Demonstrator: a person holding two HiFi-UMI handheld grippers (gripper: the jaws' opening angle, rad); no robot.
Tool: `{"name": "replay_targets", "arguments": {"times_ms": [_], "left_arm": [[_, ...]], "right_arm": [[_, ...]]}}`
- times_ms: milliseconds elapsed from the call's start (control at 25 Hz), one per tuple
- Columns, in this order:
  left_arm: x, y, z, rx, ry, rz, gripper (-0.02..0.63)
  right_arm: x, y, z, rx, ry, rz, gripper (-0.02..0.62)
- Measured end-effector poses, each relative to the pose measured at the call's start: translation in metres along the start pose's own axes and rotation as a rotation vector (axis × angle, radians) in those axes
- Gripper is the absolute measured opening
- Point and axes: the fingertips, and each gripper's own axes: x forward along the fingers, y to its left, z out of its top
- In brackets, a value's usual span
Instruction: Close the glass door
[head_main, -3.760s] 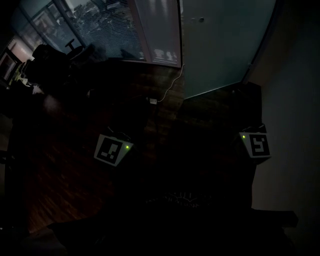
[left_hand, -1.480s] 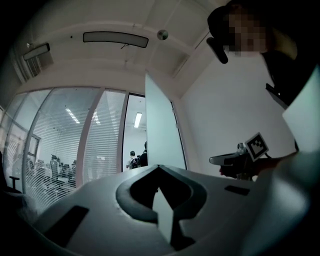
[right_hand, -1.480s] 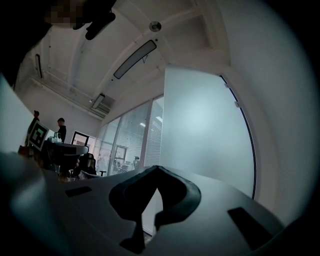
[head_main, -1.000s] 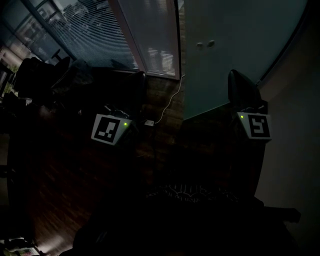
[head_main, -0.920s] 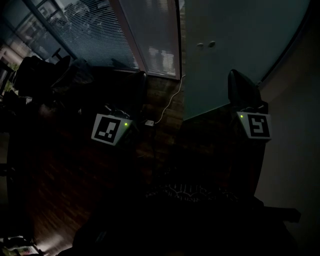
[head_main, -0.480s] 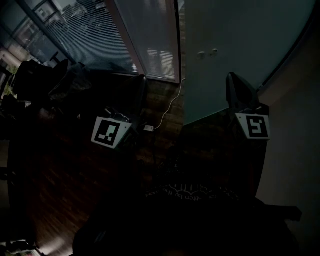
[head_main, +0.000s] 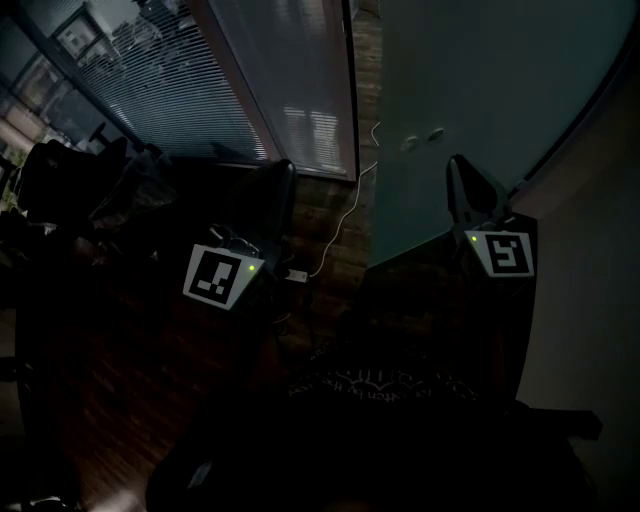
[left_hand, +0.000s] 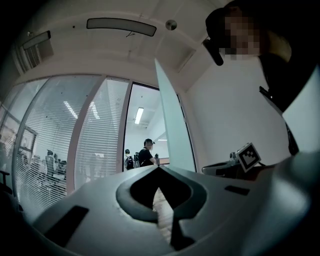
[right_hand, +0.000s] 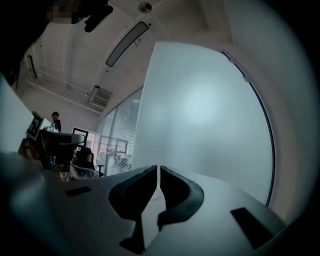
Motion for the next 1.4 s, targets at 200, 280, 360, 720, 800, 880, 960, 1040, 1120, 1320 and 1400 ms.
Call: {"name": "replay_targets", "arguments": {"times_ms": [200,280,360,720,800,880,960,1040,1120,1320,1400], "left_arm": [[0.007,0.018,-0.008,-0.008,0.008,0.003,0.002],[0.012,0.024,-0.009,-0.010,0.007,0.006,0.002],[0.017,0.029,-0.010,-0.011,0.004,0.008,0.002],[0.036,0.061,-0.012,-0.019,0.028,0.004,0.002],[0.034,0.059,-0.012,-0.017,0.027,0.005,0.002],[0.034,0.062,-0.016,-0.015,0.025,0.007,0.002],[0.034,0.064,-0.019,-0.018,0.023,0.009,0.002],[0.034,0.065,-0.018,-0.018,0.021,0.009,0.002],[0.035,0.065,-0.016,-0.014,0.022,0.004,0.002],[0.039,0.064,-0.019,-0.020,0.029,-0.013,0.002],[0.039,0.064,-0.018,-0.019,0.028,-0.015,0.002]], "right_arm": [[0.026,-0.003,-0.029,0.014,0.060,0.002,0.029],[0.037,-0.005,-0.039,0.021,0.084,0.010,0.075],[0.048,-0.009,-0.050,0.018,0.115,0.014,0.106],[0.099,-0.014,-0.080,0.047,0.212,-0.008,0.135],[0.098,-0.015,-0.084,0.051,0.218,-0.012,0.135],[0.102,-0.015,-0.092,0.050,0.222,-0.009,0.135],[0.107,-0.013,-0.096,0.053,0.223,-0.006,0.135],[0.109,-0.013,-0.096,0.059,0.219,-0.014,0.133],[0.110,-0.013,-0.092,0.060,0.212,-0.020,0.129],[0.111,-0.014,-0.091,0.067,0.204,-0.021,0.120],[0.111,-0.013,-0.090,0.065,0.211,-0.022,0.120]]}}
